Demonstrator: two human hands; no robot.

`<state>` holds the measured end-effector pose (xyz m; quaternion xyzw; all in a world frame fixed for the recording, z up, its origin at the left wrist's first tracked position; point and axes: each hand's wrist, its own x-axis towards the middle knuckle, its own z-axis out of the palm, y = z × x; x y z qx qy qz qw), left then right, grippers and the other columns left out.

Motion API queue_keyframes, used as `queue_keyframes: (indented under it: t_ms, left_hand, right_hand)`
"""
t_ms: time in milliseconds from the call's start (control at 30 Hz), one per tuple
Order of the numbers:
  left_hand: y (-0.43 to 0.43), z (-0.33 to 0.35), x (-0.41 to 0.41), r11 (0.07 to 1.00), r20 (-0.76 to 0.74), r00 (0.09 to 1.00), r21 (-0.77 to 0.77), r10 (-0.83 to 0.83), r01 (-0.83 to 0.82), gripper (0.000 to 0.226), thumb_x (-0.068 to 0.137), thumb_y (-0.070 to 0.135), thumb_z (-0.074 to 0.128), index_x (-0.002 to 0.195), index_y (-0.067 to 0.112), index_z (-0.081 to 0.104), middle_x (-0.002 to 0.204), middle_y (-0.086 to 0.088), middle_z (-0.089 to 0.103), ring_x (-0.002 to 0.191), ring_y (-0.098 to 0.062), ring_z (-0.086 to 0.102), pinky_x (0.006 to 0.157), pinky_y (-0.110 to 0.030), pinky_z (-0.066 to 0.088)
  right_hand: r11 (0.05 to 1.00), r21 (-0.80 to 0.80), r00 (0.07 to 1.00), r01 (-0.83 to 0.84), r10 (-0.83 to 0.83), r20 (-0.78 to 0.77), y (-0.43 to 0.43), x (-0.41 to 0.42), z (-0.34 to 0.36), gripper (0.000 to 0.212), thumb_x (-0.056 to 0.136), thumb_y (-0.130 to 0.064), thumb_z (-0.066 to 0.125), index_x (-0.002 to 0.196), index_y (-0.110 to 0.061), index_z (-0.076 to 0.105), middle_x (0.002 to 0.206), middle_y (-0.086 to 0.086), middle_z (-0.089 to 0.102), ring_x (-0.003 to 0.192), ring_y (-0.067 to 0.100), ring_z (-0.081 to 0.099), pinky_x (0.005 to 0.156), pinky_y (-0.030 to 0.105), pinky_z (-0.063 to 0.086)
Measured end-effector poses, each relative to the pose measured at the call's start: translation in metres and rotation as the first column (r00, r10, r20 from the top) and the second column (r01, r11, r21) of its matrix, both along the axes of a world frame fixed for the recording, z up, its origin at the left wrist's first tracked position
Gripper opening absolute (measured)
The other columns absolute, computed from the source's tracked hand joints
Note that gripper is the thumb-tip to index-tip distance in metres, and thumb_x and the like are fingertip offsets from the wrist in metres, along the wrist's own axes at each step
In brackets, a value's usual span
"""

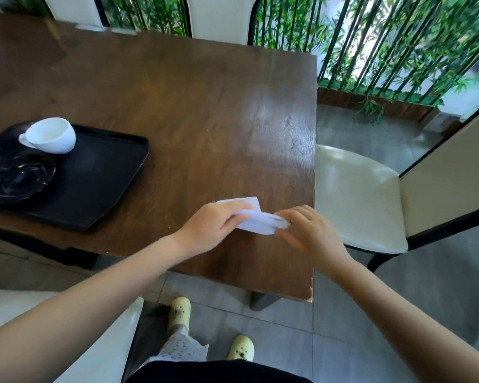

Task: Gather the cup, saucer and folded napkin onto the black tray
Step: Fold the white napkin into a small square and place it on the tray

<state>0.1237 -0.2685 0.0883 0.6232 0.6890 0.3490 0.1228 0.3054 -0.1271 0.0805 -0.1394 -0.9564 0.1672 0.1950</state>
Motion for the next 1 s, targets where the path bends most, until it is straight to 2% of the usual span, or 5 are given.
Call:
queue_keyframes:
  t_ms: [133,300,433,767,1000]
  left_hand:
    - [0.017,0.035,-0.018,0.999,0.071,0.997,-0.029,0.023,-0.021,0.025,0.095,0.021,0.048,0.111,0.01,0.063,0.098,0.003,0.064,0.078,-0.008,0.056,0.065,-0.006,0.039]
    - [0.024,0.079,-0.032,0.997,0.155,0.985,-0.043,0.076,-0.07,0.029,0.092,0.039,0.045,0.107,0.023,0.063,0.1,0.008,0.065,0.09,-0.004,0.06,0.07,-0.015,0.046]
    - [0.023,0.096,-0.038,0.992,0.247,0.965,-0.11,0.09,-0.065,0.031,0.091,0.044,0.045,0.103,0.022,0.064,0.1,0.006,0.066,0.093,-0.007,0.061,0.072,-0.015,0.046]
    - [0.056,0.036,-0.076,0.922,0.493,0.831,-0.382,0.257,-0.058,0.029,0.094,0.04,0.047,0.101,0.02,0.066,0.098,0.0,0.068,0.099,-0.017,0.062,0.084,-0.038,0.052]
    - [0.115,-0.014,-0.131,0.85,0.503,0.801,-0.526,0.324,-0.014,0.024,0.093,0.037,0.05,0.099,0.019,0.065,0.1,0.001,0.065,0.103,-0.018,0.061,0.078,-0.03,0.053]
  right_hand:
    - [0.992,-0.087,0.994,0.092,-0.097,-0.052,0.018,-0.025,0.036,0.015,0.08,-0.014,0.071,0.095,-0.009,0.07,0.079,-0.002,0.065,0.075,0.022,0.06,0.066,0.026,0.042]
    - [0.949,-0.31,0.997,0.06,-0.075,-0.035,0.039,-0.045,0.087,0.014,0.082,-0.016,0.07,0.094,-0.022,0.071,0.065,-0.022,0.057,0.058,-0.01,0.056,0.058,0.002,0.039]
    - [0.881,-0.473,0.993,0.016,0.043,0.113,0.05,-0.055,0.115,0.011,0.083,-0.013,0.069,0.094,-0.017,0.071,0.065,0.007,0.066,0.05,0.008,0.061,0.054,0.012,0.05]
    - [0.736,-0.653,0.921,0.177,0.111,0.374,0.084,-0.105,0.059,0.009,0.085,-0.012,0.067,0.092,-0.008,0.071,0.063,0.006,0.067,0.055,0.013,0.065,0.061,0.021,0.058]
    - [0.676,-0.651,0.865,0.346,0.04,0.5,0.124,-0.153,0.01,0.009,0.086,-0.017,0.063,0.08,-0.022,0.068,0.068,0.004,0.069,0.059,0.01,0.068,0.065,0.019,0.059]
